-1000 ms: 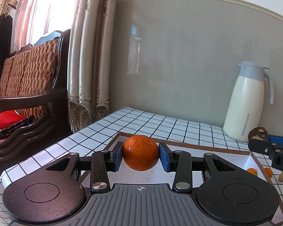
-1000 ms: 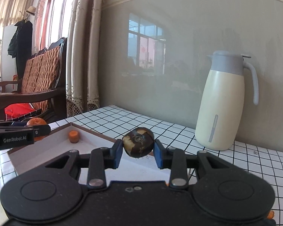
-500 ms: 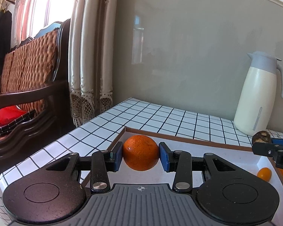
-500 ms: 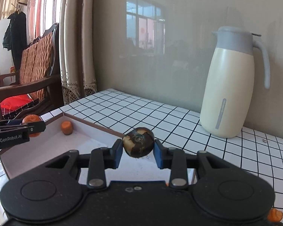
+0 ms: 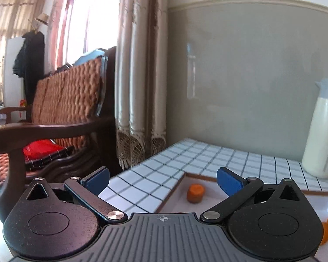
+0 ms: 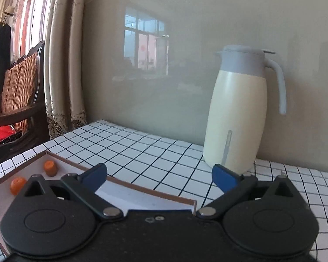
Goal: Organize fruits
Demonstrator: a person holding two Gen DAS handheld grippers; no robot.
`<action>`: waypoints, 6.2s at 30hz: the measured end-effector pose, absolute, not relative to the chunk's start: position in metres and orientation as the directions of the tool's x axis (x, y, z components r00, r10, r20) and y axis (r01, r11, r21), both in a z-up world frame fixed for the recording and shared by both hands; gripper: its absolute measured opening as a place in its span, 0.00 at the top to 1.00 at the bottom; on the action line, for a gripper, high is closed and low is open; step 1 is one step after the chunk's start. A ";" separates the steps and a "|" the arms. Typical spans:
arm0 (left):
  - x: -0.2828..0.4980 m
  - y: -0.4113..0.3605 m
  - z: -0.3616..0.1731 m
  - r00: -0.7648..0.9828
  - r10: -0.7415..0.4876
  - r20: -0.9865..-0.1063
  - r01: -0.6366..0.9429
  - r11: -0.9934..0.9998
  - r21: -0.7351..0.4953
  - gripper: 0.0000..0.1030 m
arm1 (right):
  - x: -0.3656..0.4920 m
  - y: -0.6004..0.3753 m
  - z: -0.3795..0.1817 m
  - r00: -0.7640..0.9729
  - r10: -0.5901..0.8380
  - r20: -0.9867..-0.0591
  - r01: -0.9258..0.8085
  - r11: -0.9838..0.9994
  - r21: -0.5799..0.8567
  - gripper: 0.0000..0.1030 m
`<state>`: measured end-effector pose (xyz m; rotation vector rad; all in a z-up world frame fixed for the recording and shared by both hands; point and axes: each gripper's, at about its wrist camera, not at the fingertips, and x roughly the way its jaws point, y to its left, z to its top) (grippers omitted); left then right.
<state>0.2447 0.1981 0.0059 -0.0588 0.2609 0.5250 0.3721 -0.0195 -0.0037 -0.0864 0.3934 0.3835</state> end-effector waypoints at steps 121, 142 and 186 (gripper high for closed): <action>0.262 -0.133 -0.017 0.869 -0.128 -0.478 0.241 0.953 0.183 0.75 | 0.285 -0.248 -0.048 0.835 0.002 -0.551 -0.046 0.997 -0.066 0.73; 0.146 -0.072 0.030 0.948 -0.087 -0.306 0.153 0.968 0.201 0.75 | 0.192 -0.219 -0.014 0.896 0.103 -0.432 -0.120 0.993 -0.010 0.73; 0.106 0.100 0.050 0.949 0.256 -0.186 -0.238 0.965 0.112 0.74 | 0.204 -0.058 0.039 0.861 0.446 -0.245 -0.474 0.878 -0.067 0.73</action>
